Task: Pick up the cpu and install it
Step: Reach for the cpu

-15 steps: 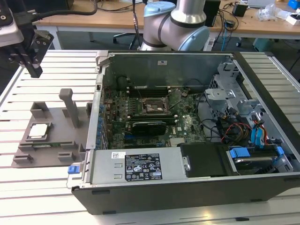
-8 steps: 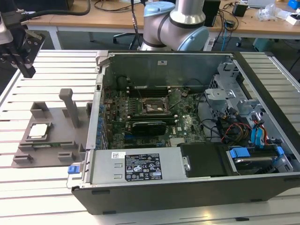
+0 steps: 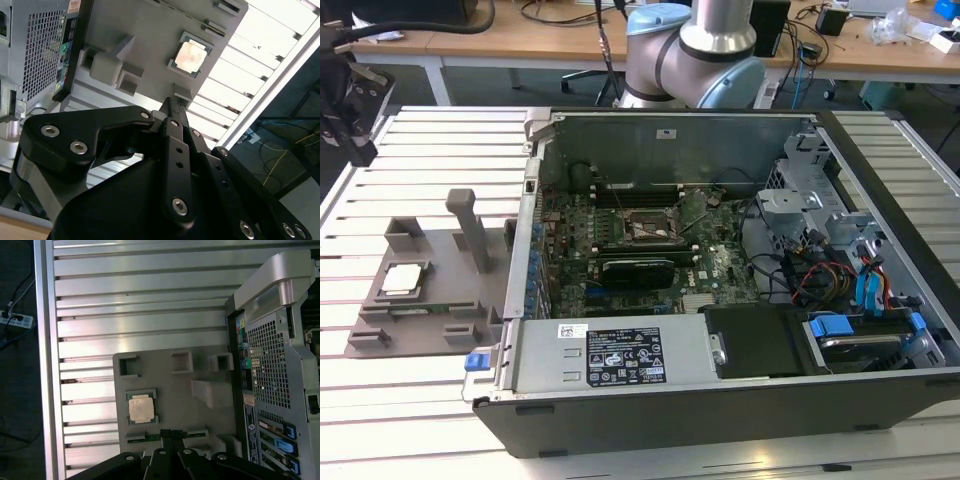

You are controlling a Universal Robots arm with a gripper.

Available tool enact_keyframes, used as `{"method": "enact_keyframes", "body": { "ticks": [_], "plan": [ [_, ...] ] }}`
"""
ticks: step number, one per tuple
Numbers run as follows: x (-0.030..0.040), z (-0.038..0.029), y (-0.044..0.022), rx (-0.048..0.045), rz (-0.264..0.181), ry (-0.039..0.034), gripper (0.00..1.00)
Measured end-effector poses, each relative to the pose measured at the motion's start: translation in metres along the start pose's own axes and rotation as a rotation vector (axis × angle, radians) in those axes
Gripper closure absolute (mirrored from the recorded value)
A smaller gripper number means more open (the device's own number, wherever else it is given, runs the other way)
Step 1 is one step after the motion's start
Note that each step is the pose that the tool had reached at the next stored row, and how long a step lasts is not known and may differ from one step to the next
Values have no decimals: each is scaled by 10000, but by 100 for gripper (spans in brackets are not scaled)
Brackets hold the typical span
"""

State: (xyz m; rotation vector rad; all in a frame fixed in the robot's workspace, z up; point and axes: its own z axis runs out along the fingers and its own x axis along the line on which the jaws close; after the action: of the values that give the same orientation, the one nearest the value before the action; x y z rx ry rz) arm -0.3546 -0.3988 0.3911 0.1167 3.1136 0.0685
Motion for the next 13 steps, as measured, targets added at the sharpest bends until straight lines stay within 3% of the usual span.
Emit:
{"method": "enact_keyframes", "body": {
  "ticks": [13],
  "plan": [
    [224, -1, -17, 0, -1, 0, 89]
  ]
}}
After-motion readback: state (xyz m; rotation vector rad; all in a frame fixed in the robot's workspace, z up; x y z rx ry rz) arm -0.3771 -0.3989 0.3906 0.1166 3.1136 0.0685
